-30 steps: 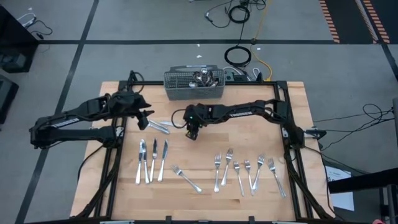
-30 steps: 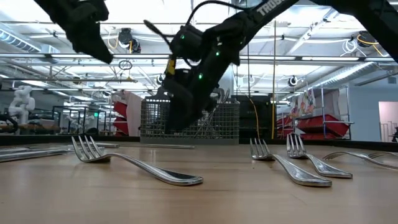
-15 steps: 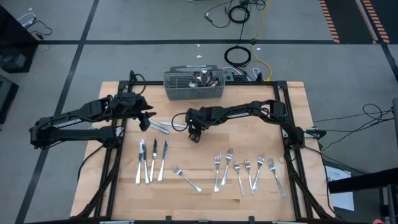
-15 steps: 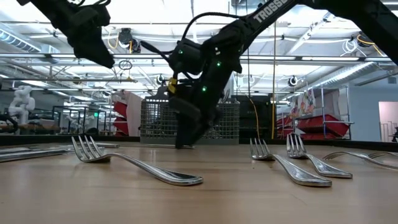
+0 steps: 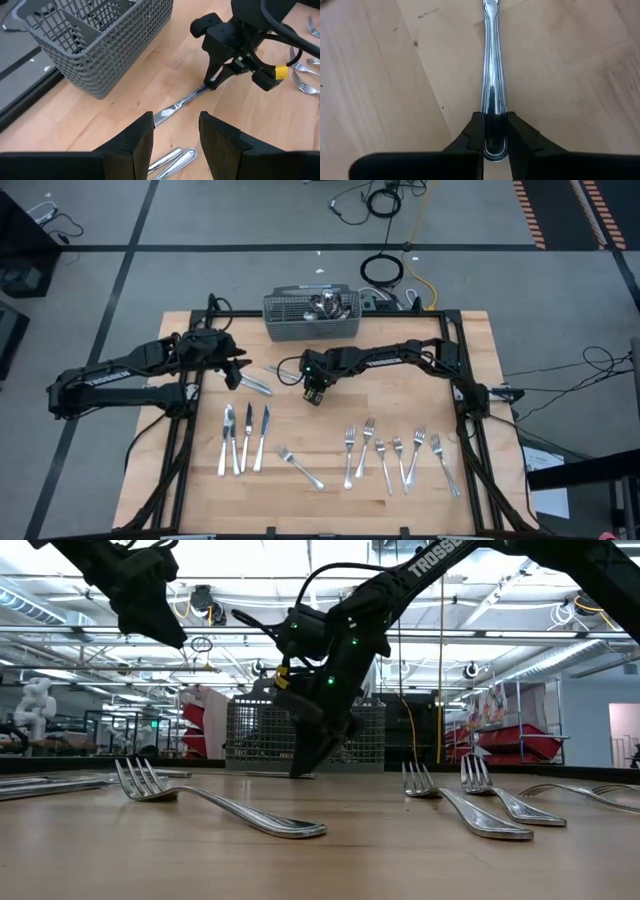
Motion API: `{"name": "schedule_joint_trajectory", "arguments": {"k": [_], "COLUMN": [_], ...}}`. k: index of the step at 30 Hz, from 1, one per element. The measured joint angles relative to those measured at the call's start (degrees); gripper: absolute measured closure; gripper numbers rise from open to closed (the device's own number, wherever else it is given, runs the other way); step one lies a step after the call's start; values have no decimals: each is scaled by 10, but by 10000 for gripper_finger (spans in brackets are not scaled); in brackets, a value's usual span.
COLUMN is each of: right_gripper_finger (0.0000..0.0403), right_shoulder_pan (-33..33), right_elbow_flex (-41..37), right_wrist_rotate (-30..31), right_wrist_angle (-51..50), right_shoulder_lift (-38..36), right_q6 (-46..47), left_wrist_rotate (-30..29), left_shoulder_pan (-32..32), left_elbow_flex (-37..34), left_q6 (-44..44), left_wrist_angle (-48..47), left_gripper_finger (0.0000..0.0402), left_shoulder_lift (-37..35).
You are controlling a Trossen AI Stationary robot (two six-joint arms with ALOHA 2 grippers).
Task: Sort silverware
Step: Put the silver knife into the gray utensil holder
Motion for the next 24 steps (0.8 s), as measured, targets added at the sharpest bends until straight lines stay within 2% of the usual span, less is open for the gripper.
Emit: {"name": "schedule_joint_trajectory", "arguments": {"k": [3,5,17,20,24], "right_gripper_finger": [375,401,402,380,318], "right_shoulder_pan": [0,1,1,1,1], "right_elbow_flex": [-2,-4,-8,-7,-5], "right_wrist_rotate": [-3,-17,-15,-12,-9], "right_wrist_angle": [13,23,63,88,108], "right_shoulder_lift": [-7,-12,-46,-67,-79], "right_q6": [3,6,35,22,18], "left_wrist_rotate": [0,-1,-5,-5,-5], "left_shoulder_pan": [0,0,0,0,0], "left_elbow_flex": [0,0,0,0,0], "left_q6": [-7,-8,-7,-8,-8], "left_wrist_angle": [0,0,-2,-2,-2], "left_gripper_finger": [239,239,239,239,239], "left_shoulder_lift": [0,0,0,0,0]}}
